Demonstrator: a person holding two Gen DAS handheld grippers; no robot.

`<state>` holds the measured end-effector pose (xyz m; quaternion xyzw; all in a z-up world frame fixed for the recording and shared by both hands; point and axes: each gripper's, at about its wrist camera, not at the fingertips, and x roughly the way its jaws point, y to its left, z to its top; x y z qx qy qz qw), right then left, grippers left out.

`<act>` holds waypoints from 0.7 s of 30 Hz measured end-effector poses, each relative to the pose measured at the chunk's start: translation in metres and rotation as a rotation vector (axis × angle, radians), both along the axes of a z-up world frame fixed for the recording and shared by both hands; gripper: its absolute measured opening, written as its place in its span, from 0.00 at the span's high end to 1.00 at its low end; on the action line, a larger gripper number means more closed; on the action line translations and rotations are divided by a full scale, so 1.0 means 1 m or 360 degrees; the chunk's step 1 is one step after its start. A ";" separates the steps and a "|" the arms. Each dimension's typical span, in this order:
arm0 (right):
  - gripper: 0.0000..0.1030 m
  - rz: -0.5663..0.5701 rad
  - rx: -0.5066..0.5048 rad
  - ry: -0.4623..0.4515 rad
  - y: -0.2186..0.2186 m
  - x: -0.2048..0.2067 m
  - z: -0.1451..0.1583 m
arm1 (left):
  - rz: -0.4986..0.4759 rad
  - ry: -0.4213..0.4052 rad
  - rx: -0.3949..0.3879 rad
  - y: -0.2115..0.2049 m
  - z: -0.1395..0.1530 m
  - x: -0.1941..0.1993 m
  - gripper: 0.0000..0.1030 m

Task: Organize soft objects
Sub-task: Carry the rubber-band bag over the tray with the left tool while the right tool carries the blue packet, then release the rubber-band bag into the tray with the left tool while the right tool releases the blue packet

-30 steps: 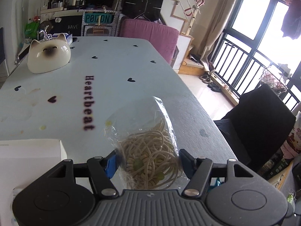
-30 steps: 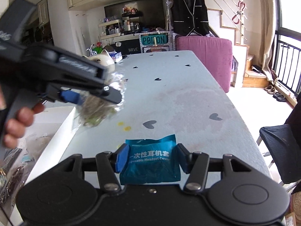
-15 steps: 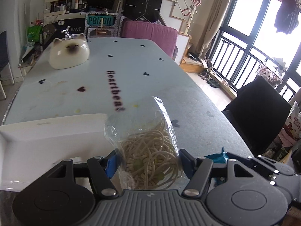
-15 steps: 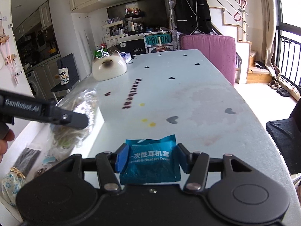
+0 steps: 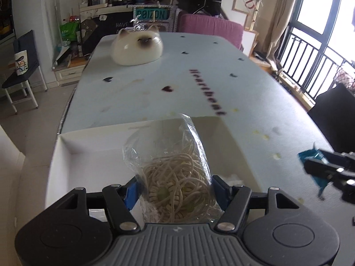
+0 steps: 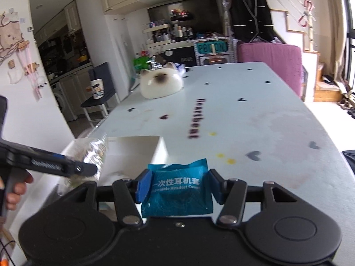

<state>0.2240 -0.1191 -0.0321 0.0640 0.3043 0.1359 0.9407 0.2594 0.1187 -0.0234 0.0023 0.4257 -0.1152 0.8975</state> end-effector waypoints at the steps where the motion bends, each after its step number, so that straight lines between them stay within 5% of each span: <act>1: 0.45 0.0013 0.0002 0.0001 0.005 0.002 0.001 | 0.0002 0.0011 0.0025 0.006 -0.003 0.004 0.35; 13: 0.45 0.0142 0.0037 0.0083 0.062 0.044 0.003 | 0.0037 0.0118 0.0326 0.060 -0.039 0.032 0.34; 21: 0.45 0.0198 0.0170 0.0231 0.111 0.086 -0.007 | 0.0031 0.0113 0.0288 0.073 -0.043 0.040 0.33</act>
